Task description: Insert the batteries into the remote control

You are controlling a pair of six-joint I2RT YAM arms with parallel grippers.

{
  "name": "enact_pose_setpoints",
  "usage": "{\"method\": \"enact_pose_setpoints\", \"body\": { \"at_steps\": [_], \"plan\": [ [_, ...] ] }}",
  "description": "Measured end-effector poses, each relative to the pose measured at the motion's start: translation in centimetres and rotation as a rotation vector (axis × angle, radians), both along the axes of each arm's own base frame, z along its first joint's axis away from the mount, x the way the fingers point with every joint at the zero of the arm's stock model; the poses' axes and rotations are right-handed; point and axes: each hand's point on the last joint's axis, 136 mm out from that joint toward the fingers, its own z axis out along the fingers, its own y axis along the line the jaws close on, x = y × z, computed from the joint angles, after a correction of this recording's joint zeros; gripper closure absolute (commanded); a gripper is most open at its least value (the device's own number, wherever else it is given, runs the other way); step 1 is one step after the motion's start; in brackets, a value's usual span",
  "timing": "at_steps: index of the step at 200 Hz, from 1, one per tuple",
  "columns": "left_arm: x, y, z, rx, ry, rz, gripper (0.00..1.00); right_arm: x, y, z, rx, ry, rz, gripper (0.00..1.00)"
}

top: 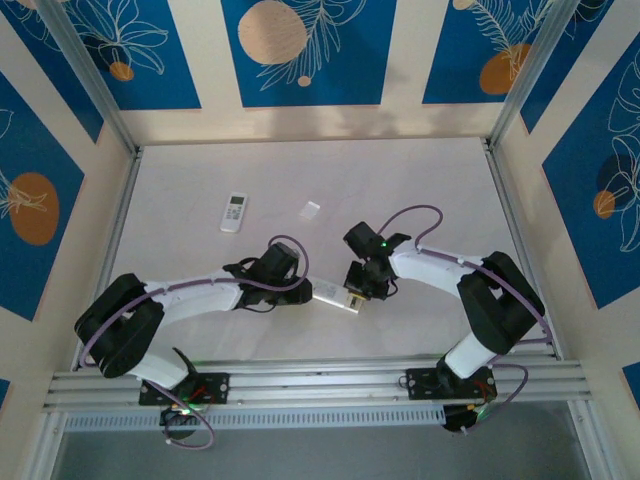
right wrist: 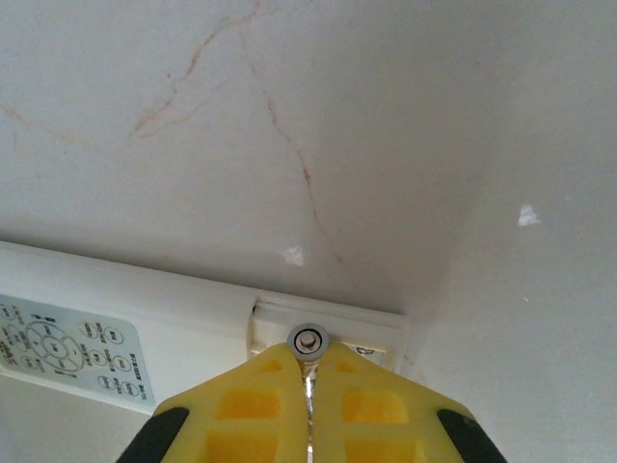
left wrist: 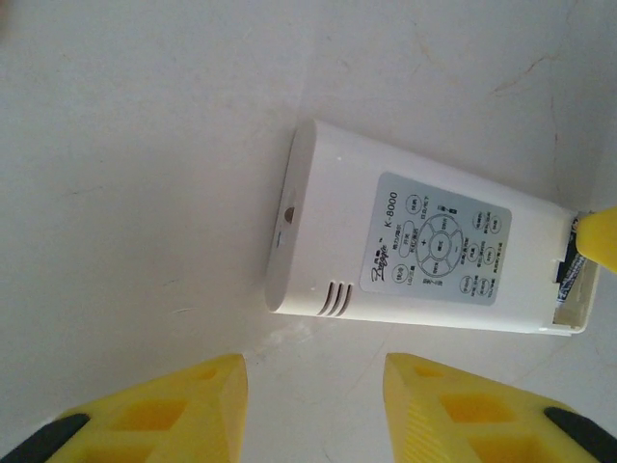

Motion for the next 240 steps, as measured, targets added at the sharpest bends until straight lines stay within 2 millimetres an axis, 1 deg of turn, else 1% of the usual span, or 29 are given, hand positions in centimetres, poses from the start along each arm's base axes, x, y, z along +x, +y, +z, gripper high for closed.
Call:
{"method": "enact_pose_setpoints", "body": {
  "at_steps": [63,113,161,223,240],
  "plan": [
    [0.23,0.01,0.07,0.0,-0.011,0.006,0.58,-0.26,0.08,-0.27,-0.036,-0.012,-0.022,0.95],
    [0.34,-0.11,0.15,-0.007,-0.017,0.006,0.58,-0.38,0.14,-0.37,-0.067,-0.036,-0.026,1.0],
    [0.42,-0.21,0.2,-0.013,-0.022,0.006,0.58,-0.51,0.07,-0.58,-0.075,-0.082,-0.013,1.0],
    [0.52,-0.21,0.22,-0.015,-0.029,0.009,0.58,-0.77,0.27,-0.68,-0.052,-0.093,-0.021,1.0],
    [0.45,-0.06,0.09,-0.011,-0.028,0.01,0.58,-0.84,0.32,-0.7,-0.082,-0.13,-0.017,1.0]
  ]
}}
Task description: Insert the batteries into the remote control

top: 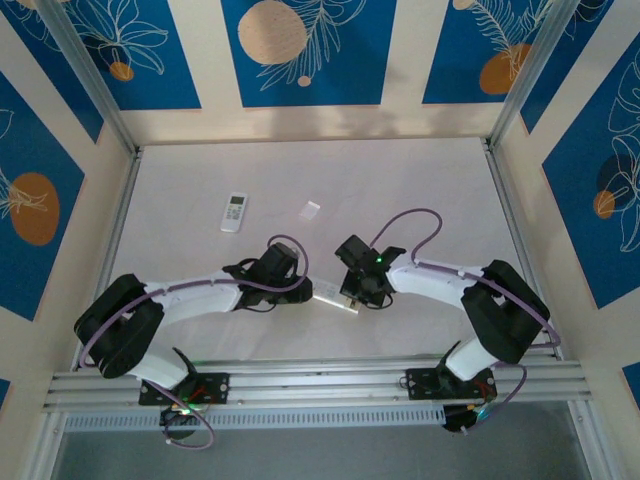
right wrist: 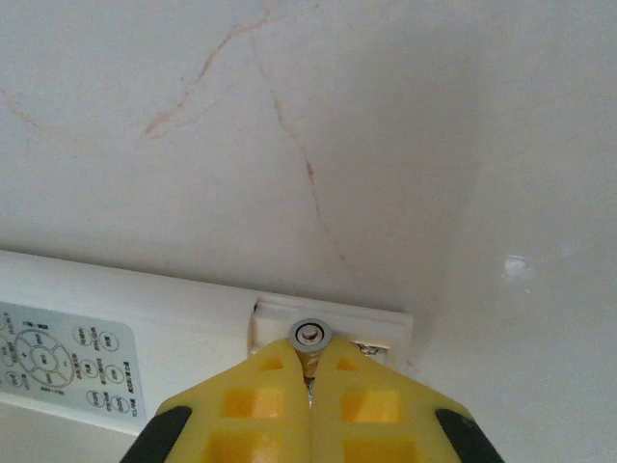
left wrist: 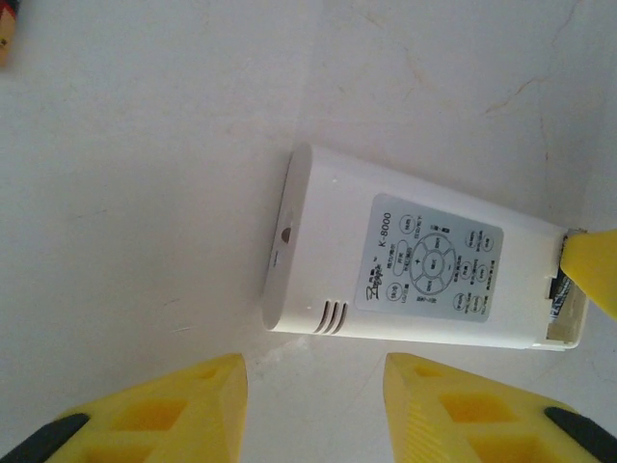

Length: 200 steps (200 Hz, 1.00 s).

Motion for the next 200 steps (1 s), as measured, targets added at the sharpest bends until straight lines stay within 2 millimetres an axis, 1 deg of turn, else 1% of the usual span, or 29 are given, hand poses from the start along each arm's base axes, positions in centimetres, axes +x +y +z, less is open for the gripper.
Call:
{"method": "enact_pose_setpoints", "body": {
  "at_steps": [27,65,82,101,117,137,154,168,200],
  "plan": [
    [-0.1,0.1,-0.2,0.0,0.004,0.004,0.58,-0.1,0.1,-0.3,-0.095,-0.078,0.042,1.0],
    [-0.1,0.1,0.0,-0.002,0.001,0.004,0.58,-0.2,0.2,-0.2,-0.29,-0.166,0.128,1.0],
    [0.0,0.1,0.3,-0.007,-0.008,0.006,0.58,-0.3,0.2,-0.2,-0.316,-0.201,0.147,1.0],
    [-0.1,0.2,0.3,-0.008,-0.008,0.005,0.58,-0.3,0.1,-0.2,-0.285,-0.226,0.138,1.0],
    [-0.2,0.2,0.2,-0.007,-0.005,0.006,0.58,-0.2,0.1,-0.2,-0.21,-0.238,0.114,1.0],
    [-0.2,0.3,0.1,-0.006,-0.003,0.008,0.58,-0.2,0.1,-0.2,-0.078,-0.191,0.06,1.0],
    [-0.2,0.3,0.3,-0.01,-0.007,0.008,0.58,-0.2,0.2,-0.3,-0.031,-0.151,0.041,1.0],
    [-0.2,0.3,0.7,-0.02,-0.016,0.008,0.58,-0.2,0.4,-0.3,-0.005,-0.125,0.029,1.0],
    [-0.2,0.4,2.5,-0.051,-0.06,0.013,0.58,-0.3,0.5,-0.2,0.008,-0.11,-0.002,1.0]
  ]
}}
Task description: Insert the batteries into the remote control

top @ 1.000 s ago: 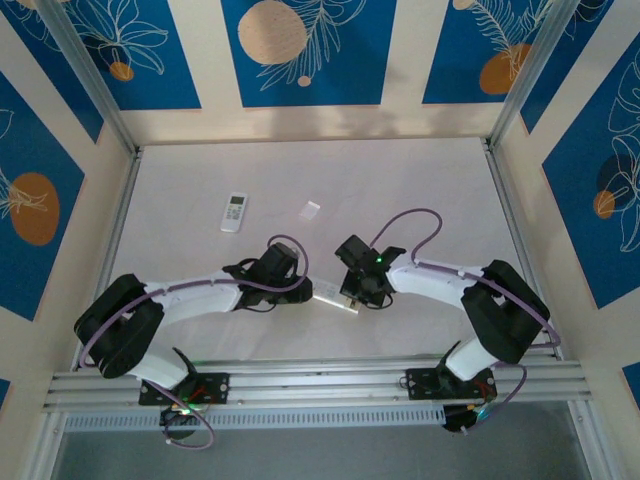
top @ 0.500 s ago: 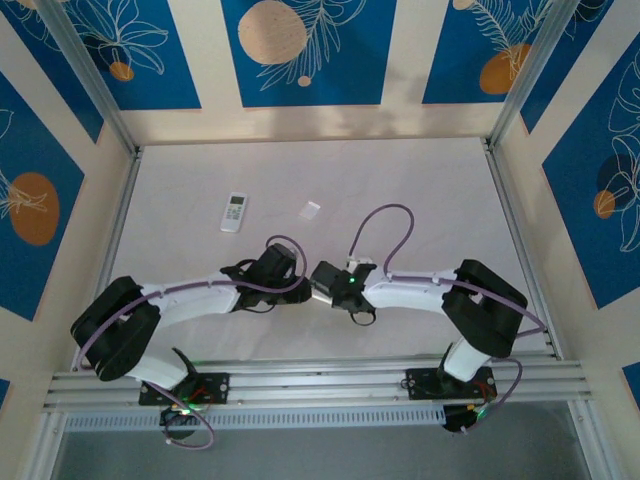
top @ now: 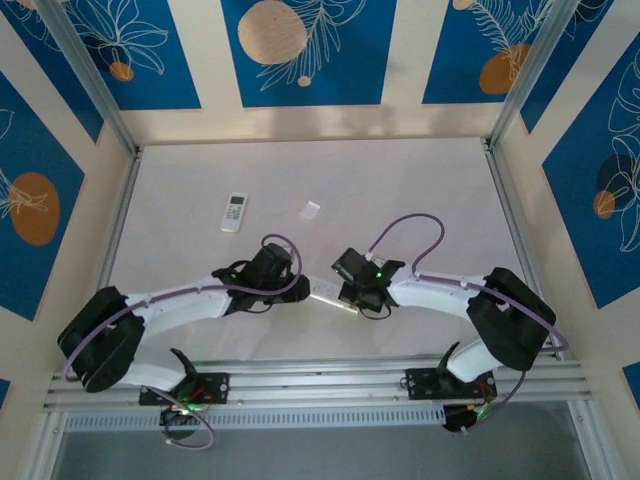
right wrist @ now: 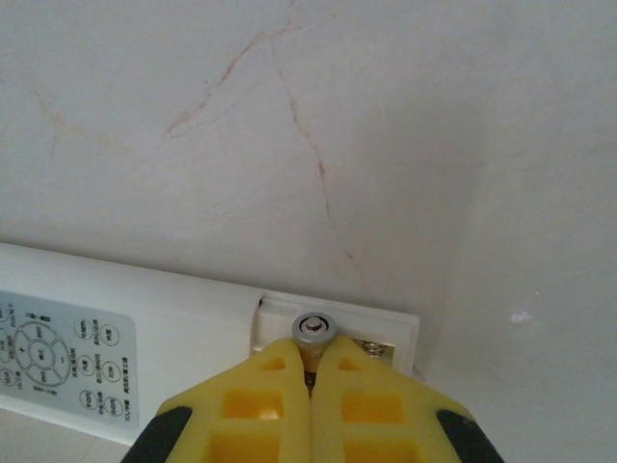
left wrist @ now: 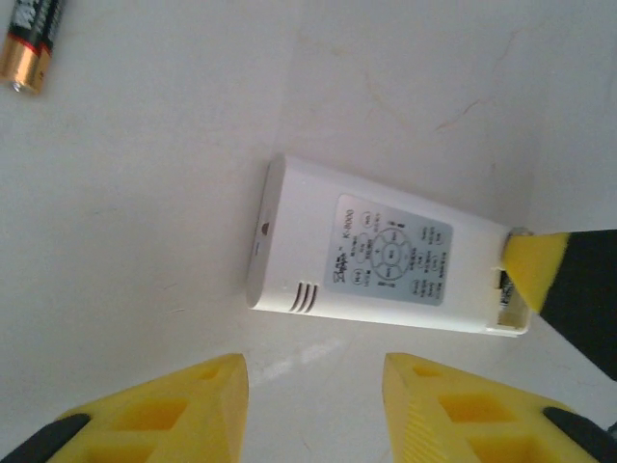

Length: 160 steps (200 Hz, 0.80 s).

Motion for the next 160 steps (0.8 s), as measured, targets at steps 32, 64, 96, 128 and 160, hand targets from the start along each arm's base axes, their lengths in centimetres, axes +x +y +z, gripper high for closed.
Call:
{"method": "enact_pose_setpoints", "body": {
  "at_steps": [32,64,96,128,160],
  "plan": [
    [0.0,0.0,0.4,-0.008,-0.007,0.007,0.58,-0.3,0.1,0.2,0.06,-0.005,-0.057,1.0],
    [-0.1,-0.1,0.4,-0.01,-0.005,0.007,0.58,-1.2,0.9,0.2,0.172,0.025,-0.102,1.0],
    [-0.3,-0.3,0.4,-0.009,-0.007,0.0,0.58,-2.2,1.9,0.4,0.225,0.094,-0.089,1.0],
    [-0.2,-0.1,0.3,0.005,-0.015,0.008,0.58,-4.4,4.2,-0.1,0.23,0.233,0.033,1.0],
    [-0.1,0.2,-0.5,0.053,-0.002,0.005,0.58,-4.4,4.1,-0.1,0.176,0.272,0.085,1.0]
  ]
}}
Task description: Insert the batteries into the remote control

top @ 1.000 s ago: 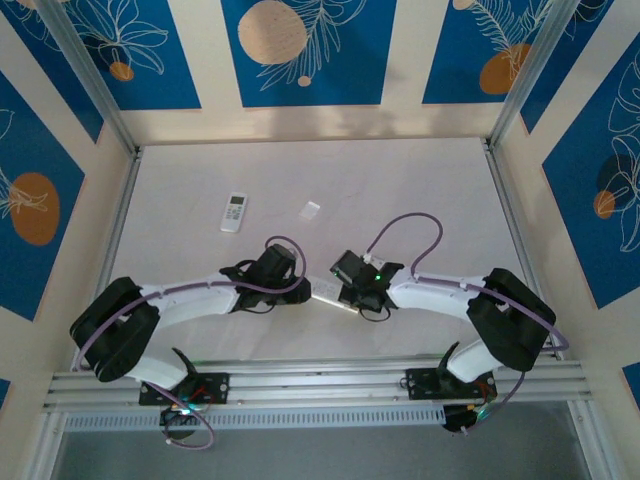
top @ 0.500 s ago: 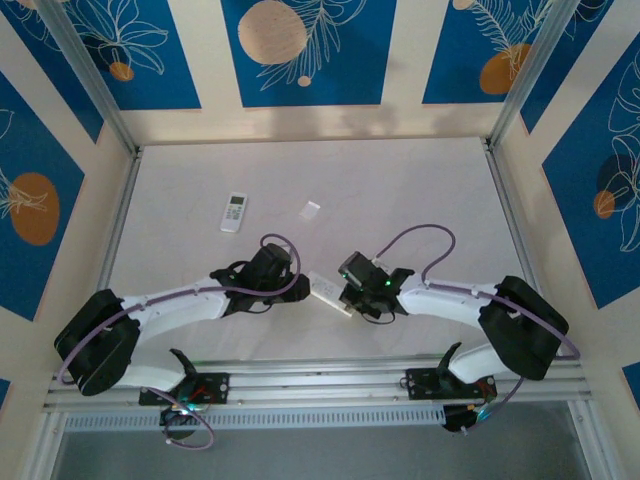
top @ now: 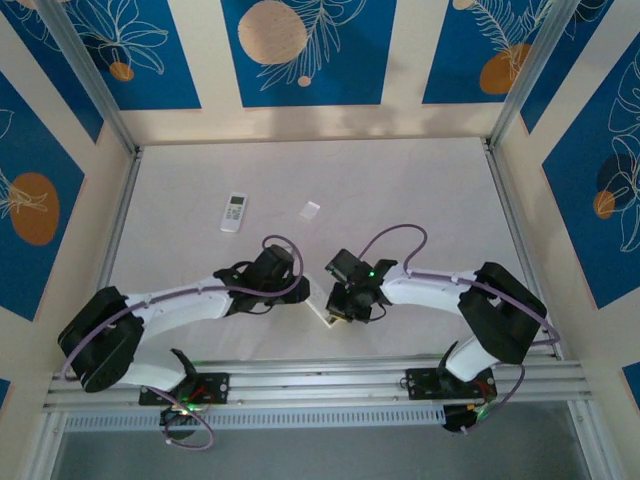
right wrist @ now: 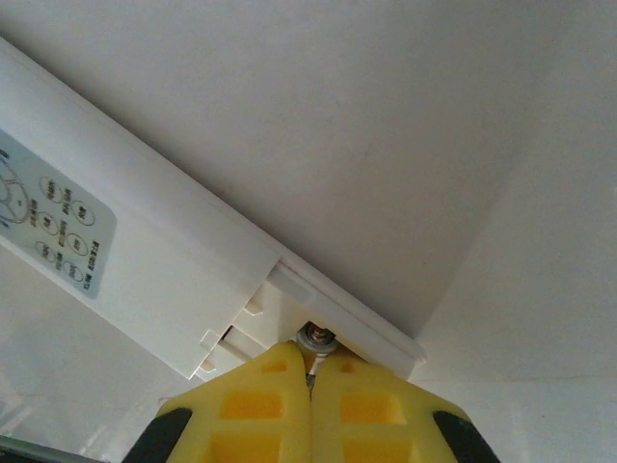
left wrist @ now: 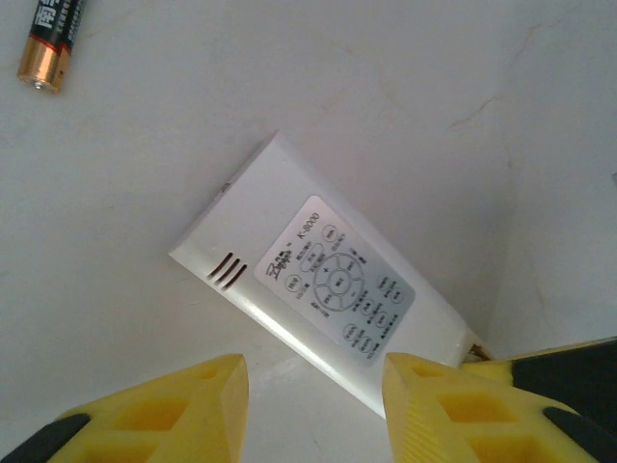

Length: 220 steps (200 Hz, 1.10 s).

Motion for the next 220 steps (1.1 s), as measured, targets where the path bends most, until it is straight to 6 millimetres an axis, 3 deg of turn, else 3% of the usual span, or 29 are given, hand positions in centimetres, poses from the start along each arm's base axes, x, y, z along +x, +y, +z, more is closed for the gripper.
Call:
{"method": "enact_pose_setpoints", "body": {
  "at_steps": [44,74,131,154,194,220],
  "plan": [
    [0.8,0.1,0.0,0.038,-0.02,0.008,0.56,0.4,-0.4,0.0,-0.028,0.017,0.055,1.0],
    [1.7,0.2,0.4,0.082,-0.048,0.016,0.52,1.8,-1.0,0.7,-0.081,-0.007,0.174,1.0],
    [2.4,0.6,0.9,0.13,-0.076,0.024,0.52,6.5,-5.6,1.6,-0.249,-0.13,0.364,1.0],
    [1.9,-0.1,0.2,0.114,-0.043,-0.016,0.52,7.7,-5.5,2.2,-0.236,-0.175,0.428,1.0],
    [0.4,-1.7,-2.4,0.083,0.067,-0.1,0.48,7.5,-4.9,2.4,-0.193,-0.18,0.496,1.0],
    [-0.1,-2.2,-3.0,0.07,0.1,-0.121,0.46,7.3,-5.0,2.3,-0.19,-0.168,0.487,1.0]
  ]
}}
